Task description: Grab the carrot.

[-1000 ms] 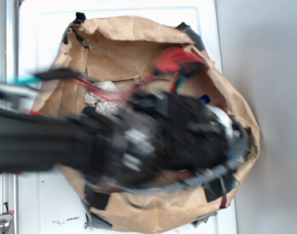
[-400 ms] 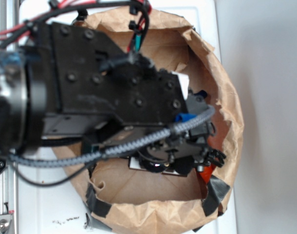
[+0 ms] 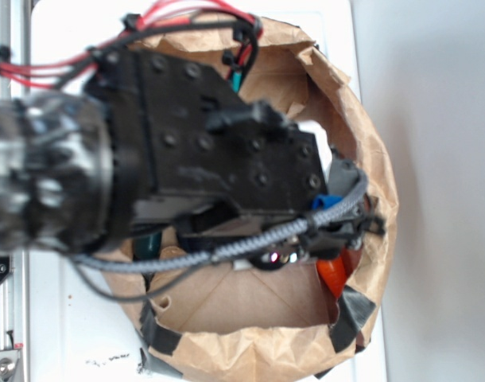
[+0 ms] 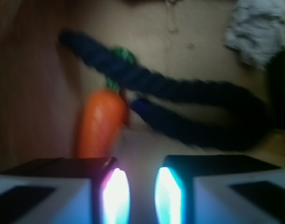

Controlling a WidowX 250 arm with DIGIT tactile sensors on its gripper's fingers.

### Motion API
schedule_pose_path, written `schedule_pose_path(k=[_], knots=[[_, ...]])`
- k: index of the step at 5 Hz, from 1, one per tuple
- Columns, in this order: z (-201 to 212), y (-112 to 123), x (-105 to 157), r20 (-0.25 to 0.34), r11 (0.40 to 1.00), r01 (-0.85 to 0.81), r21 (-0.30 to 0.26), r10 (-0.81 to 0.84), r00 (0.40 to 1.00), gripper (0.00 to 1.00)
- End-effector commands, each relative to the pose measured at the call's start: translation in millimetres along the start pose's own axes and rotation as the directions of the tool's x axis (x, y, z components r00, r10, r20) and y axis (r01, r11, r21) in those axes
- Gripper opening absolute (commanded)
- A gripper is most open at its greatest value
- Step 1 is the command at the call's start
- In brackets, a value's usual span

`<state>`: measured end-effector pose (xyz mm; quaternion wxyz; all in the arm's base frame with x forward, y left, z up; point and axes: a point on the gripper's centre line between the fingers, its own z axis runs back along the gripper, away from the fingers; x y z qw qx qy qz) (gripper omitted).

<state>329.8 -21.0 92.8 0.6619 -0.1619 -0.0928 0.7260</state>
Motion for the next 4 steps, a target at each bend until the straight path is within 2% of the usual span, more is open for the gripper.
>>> schedule_pose_path(k=[1,3,4], knots=[[-4.2,-11.5,0.8,0.112,0.987,-0.102,-0.125,0.116,0.987,1.00],[-24.7,-24.5,7.4,0.191,0.979,-0.177,-0.104,0.194,0.962,1.00],[-27.9,-27.8,14.2,0.192,0.981,-0.186,-0.053,0.193,0.962,1.00]])
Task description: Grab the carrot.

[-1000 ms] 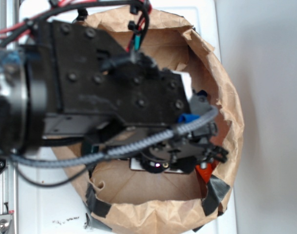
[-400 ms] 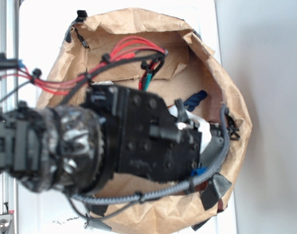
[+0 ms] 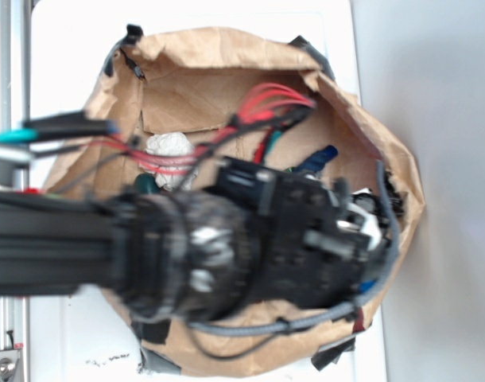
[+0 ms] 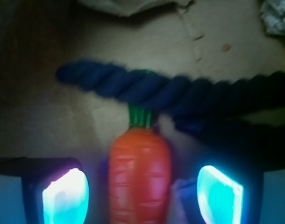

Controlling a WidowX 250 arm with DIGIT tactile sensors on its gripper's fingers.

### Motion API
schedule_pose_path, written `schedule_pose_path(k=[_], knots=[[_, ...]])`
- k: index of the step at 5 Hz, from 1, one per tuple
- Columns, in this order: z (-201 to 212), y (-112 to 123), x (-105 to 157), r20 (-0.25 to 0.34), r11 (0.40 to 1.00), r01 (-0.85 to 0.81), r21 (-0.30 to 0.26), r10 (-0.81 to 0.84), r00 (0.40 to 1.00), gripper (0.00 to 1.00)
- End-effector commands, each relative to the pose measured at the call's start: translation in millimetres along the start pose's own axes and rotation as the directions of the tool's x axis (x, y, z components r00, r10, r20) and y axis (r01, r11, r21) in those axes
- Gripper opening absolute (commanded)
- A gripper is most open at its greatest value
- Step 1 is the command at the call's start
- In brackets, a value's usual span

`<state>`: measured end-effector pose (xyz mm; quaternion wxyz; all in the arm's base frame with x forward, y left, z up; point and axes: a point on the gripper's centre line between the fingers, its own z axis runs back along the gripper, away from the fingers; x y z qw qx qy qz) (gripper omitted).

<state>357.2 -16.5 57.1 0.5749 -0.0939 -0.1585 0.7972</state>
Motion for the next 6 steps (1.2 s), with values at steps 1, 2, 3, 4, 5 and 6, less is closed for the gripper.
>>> schedule_pose_path(k=[1,2,3,4,5,6], knots=[[19.6,-13.7,14.3,-0.086,0.996,0.035,0.080,-0.028,0.996,1.00],[30.8,-9.9,19.8,-0.151,0.996,0.054,0.076,-0.043,0.988,0.00],[36.0,-7.1,21.1,-0.146,0.997,0.068,0.032,-0.062,0.987,0.00],[35.3,-4.7,21.2,-0.140,0.997,0.070,0.022,-0.066,0.988,0.00],[37.9,-1.4,20.8,-0.139,0.995,0.097,0.002,-0.095,0.986,0.00],[39.1,-5.0,27.1,-0.137,0.996,0.086,0.012,-0.084,0.987,0.89]])
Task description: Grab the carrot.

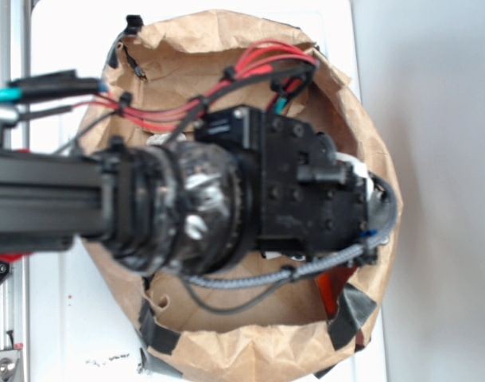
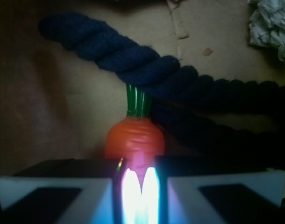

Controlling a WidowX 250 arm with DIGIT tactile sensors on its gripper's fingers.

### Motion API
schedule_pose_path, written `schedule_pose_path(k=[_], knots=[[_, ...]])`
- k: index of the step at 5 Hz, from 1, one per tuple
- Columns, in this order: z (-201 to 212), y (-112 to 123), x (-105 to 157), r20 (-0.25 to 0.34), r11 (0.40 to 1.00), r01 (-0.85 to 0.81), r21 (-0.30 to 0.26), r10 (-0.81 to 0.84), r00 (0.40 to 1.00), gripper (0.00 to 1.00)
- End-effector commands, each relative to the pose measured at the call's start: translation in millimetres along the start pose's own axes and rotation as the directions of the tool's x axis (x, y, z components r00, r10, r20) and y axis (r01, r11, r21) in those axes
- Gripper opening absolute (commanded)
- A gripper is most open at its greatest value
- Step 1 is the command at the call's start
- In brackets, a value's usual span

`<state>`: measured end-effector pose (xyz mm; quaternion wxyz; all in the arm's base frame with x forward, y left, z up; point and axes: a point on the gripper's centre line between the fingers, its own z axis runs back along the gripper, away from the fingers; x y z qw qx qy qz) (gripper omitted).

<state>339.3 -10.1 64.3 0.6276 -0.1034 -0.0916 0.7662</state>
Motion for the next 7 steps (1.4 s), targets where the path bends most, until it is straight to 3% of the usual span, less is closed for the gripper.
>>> schedule_pose_path(k=[1,2,4,6,7], knots=[[23.3,-16.0,21.7,0.012,0.996,-0.025,-0.089,0.027,1.000,1.00],[23.8,-16.2,25.8,0.006,0.996,-0.025,-0.084,0.025,1.000,1.00],[13.2,-22.1,32.3,0.063,0.996,-0.033,-0.082,0.038,0.997,1.00],[-3.7,-27.1,33.8,0.106,0.999,-0.040,-0.036,0.043,0.993,1.00],[-6.8,-22.6,27.0,0.100,0.999,-0.041,-0.010,0.041,0.994,0.00]])
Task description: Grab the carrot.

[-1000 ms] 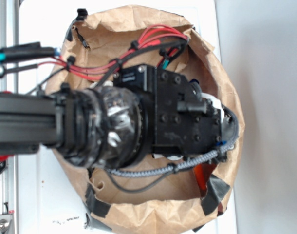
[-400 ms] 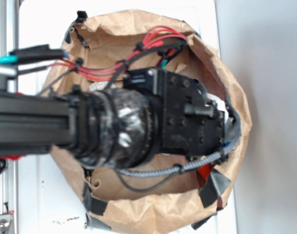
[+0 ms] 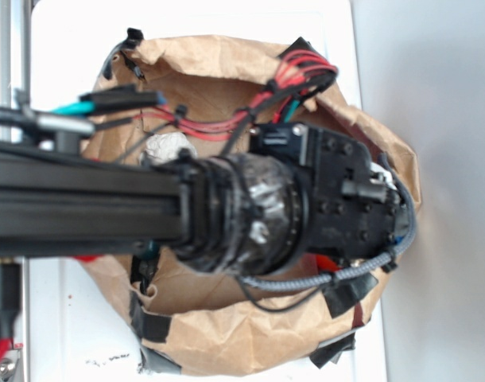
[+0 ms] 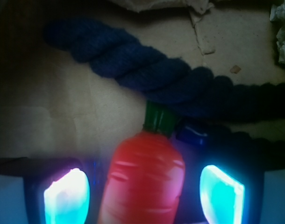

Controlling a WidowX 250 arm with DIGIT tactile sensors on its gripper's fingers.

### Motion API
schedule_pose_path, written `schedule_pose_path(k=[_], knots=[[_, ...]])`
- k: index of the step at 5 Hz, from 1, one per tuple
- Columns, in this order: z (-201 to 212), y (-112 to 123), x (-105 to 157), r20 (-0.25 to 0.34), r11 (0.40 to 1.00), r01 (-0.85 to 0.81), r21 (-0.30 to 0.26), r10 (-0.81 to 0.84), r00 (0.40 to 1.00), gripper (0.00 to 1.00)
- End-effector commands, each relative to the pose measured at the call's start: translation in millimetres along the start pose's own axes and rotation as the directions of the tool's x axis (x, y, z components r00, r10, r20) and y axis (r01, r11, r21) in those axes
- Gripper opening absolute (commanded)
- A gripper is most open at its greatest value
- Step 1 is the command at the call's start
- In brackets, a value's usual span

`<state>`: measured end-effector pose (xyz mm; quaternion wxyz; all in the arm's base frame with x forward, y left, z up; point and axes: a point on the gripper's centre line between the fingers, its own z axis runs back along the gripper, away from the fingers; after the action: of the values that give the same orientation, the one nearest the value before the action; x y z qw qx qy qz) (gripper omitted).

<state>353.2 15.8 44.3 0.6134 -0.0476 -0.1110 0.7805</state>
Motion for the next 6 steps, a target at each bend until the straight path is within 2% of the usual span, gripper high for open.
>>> schedule_pose_path(k=[1,3,4,5,6], knots=[[25.1,-5.5,5.3,-0.049,0.997,0.000,-0.071,-0.003,0.999,0.00],[53.1,0.0,10.2,-0.141,0.992,0.048,-0.120,-0.065,0.988,0.00],[82.5,6.0,13.6,-0.206,0.984,0.128,-0.122,-0.151,0.967,0.00],[102.3,9.8,16.8,-0.202,0.964,0.240,-0.111,-0.258,0.945,0.00],[111.0,8.8,19.5,-0.148,0.871,0.485,-0.081,-0.491,0.858,0.00]])
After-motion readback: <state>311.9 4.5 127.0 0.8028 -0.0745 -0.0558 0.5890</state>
